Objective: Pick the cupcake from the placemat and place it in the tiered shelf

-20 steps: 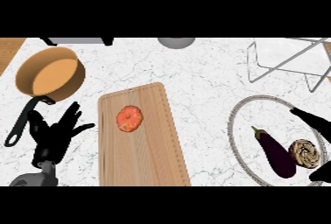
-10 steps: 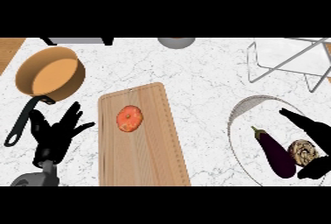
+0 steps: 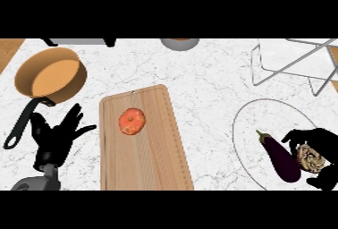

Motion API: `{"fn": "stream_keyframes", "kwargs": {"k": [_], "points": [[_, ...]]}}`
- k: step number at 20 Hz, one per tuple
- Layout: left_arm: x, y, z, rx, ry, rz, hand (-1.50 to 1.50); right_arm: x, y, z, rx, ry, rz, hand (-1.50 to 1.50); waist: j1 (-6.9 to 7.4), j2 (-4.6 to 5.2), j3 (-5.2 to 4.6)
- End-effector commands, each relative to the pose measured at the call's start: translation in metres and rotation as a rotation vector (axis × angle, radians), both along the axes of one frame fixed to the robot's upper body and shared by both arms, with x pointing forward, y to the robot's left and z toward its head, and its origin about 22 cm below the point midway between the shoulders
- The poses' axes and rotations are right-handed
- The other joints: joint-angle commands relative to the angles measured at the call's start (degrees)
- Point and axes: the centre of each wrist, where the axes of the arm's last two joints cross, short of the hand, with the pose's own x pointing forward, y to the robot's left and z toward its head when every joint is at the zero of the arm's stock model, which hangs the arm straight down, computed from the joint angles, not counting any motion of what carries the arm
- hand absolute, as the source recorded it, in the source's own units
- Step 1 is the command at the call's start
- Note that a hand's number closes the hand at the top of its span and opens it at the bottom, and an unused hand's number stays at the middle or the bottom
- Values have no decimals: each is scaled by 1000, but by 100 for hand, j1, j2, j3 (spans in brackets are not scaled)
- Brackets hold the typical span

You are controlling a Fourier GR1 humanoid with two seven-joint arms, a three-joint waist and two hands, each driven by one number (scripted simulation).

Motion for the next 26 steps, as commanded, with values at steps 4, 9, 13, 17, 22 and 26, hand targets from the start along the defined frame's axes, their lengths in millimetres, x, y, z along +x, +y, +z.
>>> {"fn": "stream_keyframes", "kwargs": {"k": [4, 9, 13, 17, 22, 26], "points": [[-4, 5, -15, -10, 56, -4, 0, -15, 8, 17, 164, -52, 81, 150, -95, 65, 67], [-8, -11, -14, -21, 55, -15, 0, 7, 52, 20, 222, -103, -147, 150, -6, 74, 67], [6, -2, 0, -18, 45, -5, 0, 37, 109, 46, 323, -143, -370, 150, -1, 73, 54], [-4, -2, -11, -6, 63, 20, 0, 24, 132, 111, 349, -364, -414, 150, -125, 23, 57], [-11, -1, -8, -20, 52, 8, 0, 10, 133, 190, 357, -561, -535, 150, -79, 14, 62], [0, -4, -2, -18, 55, -2, 0, 4, 121, 259, 322, -634, -581, 150, -66, 44, 63]]}}
